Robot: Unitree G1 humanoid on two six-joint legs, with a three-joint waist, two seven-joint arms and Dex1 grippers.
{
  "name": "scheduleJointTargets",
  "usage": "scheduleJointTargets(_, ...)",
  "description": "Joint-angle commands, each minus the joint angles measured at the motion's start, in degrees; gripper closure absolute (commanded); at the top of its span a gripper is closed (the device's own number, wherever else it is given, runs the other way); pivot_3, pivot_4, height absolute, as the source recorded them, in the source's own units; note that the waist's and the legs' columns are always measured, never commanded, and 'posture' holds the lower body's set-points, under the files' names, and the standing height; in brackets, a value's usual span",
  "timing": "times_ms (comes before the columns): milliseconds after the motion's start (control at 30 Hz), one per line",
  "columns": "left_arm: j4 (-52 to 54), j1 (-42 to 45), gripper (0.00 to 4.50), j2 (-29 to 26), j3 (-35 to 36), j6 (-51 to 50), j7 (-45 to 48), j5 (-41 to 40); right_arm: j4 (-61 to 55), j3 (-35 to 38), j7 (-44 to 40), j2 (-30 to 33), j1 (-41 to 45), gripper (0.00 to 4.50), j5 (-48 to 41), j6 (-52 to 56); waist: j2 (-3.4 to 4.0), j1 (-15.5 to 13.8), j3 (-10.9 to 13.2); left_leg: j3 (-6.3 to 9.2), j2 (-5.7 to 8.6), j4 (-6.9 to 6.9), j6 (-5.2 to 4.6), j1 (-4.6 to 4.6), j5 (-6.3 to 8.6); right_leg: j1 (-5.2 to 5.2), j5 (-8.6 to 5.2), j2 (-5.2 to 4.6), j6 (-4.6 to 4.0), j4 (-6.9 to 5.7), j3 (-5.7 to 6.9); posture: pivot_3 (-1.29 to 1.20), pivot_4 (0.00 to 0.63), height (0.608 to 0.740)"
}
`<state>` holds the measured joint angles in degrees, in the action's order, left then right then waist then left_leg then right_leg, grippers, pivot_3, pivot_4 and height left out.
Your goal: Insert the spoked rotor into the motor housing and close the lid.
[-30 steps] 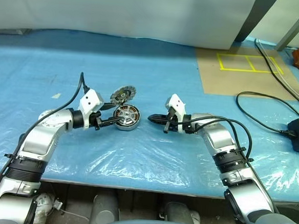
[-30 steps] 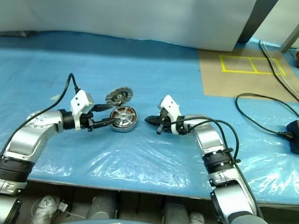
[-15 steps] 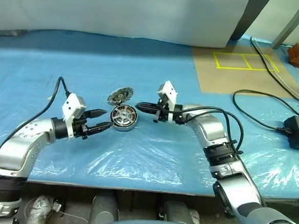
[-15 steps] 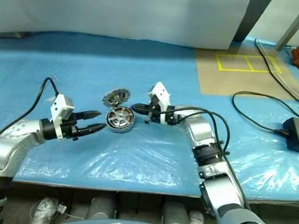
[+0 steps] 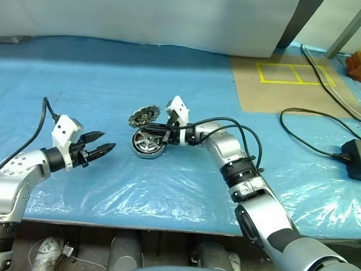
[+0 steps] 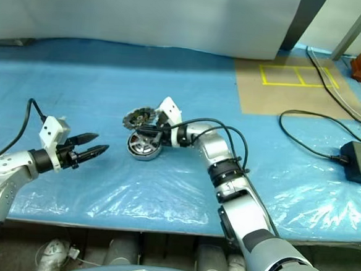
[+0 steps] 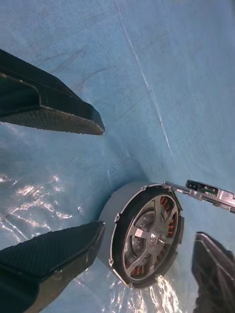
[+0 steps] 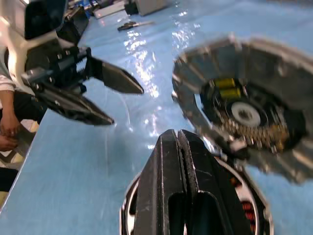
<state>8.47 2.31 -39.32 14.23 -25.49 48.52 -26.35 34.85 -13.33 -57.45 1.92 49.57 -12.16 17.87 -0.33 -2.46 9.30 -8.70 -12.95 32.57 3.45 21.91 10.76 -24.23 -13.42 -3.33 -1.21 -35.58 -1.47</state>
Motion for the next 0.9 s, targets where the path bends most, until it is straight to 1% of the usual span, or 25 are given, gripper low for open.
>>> scheduleJointTargets(33,3.67,-0.42,1.50,-0.28,1.47,0.05,-1.29,-0.55,2.43,1.00,-0.58,-1.70,2.61,4.50,-0.12,-2.39,0.00,0.00,0.00,0.00,0.00,0.00,0.00,0.01,0.00,0.00,-0.03,-0.01,-0.05,0.00,0.00,0.00,0.150,0.740)
scheduleJointTargets(167,6.35,-0.33,1.50,0.20,1.99,-1.26,-2.23,-2.60,6.40,-0.08,-0.39,-3.07,2.62,4.50,1.87,-4.06,-0.01,-0.06,0.00,0.00,0.00,0.03,0.00,0.02,0.00,0.01,-0.05,-0.01,-0.09,-0.01,0.01,0.00,0.150,0.740)
scheduleJointTargets(200,6.72,-0.58,1.50,-0.02,1.61,-1.44,-1.96,-2.69,8.31,-1.03,0.26,-3.30,2.38,4.50,3.41,-4.27,-0.01,-0.05,0.00,0.00,0.00,0.05,0.00,0.04,0.00,0.00,-0.05,-0.01,-0.09,-0.02,0.01,0.00,0.150,0.740)
scheduleJointTargets(267,6.71,-0.55,1.50,-0.19,0.81,-1.40,-1.67,-2.41,13.02,-6.78,3.03,-2.79,0.39,4.50,10.84,-9.89,-0.02,-0.03,-0.01,0.00,0.00,0.06,0.00,0.02,0.00,0.00,-0.05,-0.01,-0.09,-0.05,0.01,0.00,0.150,0.740)
scheduleJointTargets(300,6.40,-0.32,1.50,-0.17,0.39,-1.26,-1.63,-2.08,14.52,-7.89,4.02,-2.88,-0.28,4.50,12.50,-11.37,-0.01,0.00,-0.01,0.00,0.00,0.06,0.00,0.00,0.00,0.01,-0.05,-0.01,-0.10,-0.06,0.02,0.00,0.150,0.740)
scheduleJointTargets(333,6.17,-0.08,1.50,-0.17,0.01,-1.13,-1.55,-1.77,15.21,-7.40,4.61,-3.26,-0.44,4.50,12.40,-11.50,-0.01,0.03,-0.03,-0.01,0.00,0.07,0.00,-0.04,0.00,0.02,-0.06,-0.01,-0.10,-0.08,0.00,0.00,0.150,0.740)
scheduleJointTargets(467,6.09,0.52,1.50,-0.40,-1.02,-1.20,-0.88,-1.83,13.63,-2.43,4.13,-4.42,0.94,4.50,8.26,-8.87,-0.02,0.10,-0.04,-0.04,0.00,0.07,0.00,-0.33,0.01,0.24,-0.07,-0.01,-0.12,-0.11,-0.09,0.00,0.150,0.740)
scheduleJointTargets(567,5.75,0.93,1.50,-0.73,-2.08,-0.96,0.06,-1.44,8.97,3.33,1.02,-5.11,3.17,4.50,1.51,-4.19,0.00,-0.09,-0.02,-0.04,0.00,0.11,-0.01,-0.31,0.01,0.24,-0.07,-0.01,-0.12,-0.11,-0.09,0.00,0.150,0.740)
scheduleJointTargets(667,5.03,1.86,1.50,-0.48,-2.62,-0.70,-0.05,-1.19,4.26,6.68,-0.88,-5.53,4.18,4.50,-3.03,0.07,0.01,-0.23,-0.01,-0.03,-0.02,0.20,-0.02,-0.12,0.00,0.14,-0.07,-0.01,-0.12,-0.11,-0.05,0.00,0.150,0.740)
scheduleJointTargets(800,3.65,4.33,1.50,0.05,-2.73,0.57,-0.70,-0.73,-0.30,7.56,-1.19,-4.95,3.96,4.50,-4.63,3.18,0.00,-0.21,-0.02,-0.01,-0.07,0.15,-0.01,-0.06,0.00,0.07,-0.05,0.03,-0.10,-0.13,0.02,0.00,0.150,0.740)
scheduleJointTargets(900,1.27,6.92,1.50,-0.36,-1.10,0.76,-1.47,-0.87,-4.87,6.32,-2.87,-2.21,1.52,4.50,-4.53,5.28,-0.01,-0.21,-0.02,0.00,-0.06,0.09,0.00,-0.04,0.00,0.06,0.05,0.03,0.08,-0.08,0.05,0.00,0.150,0.740)
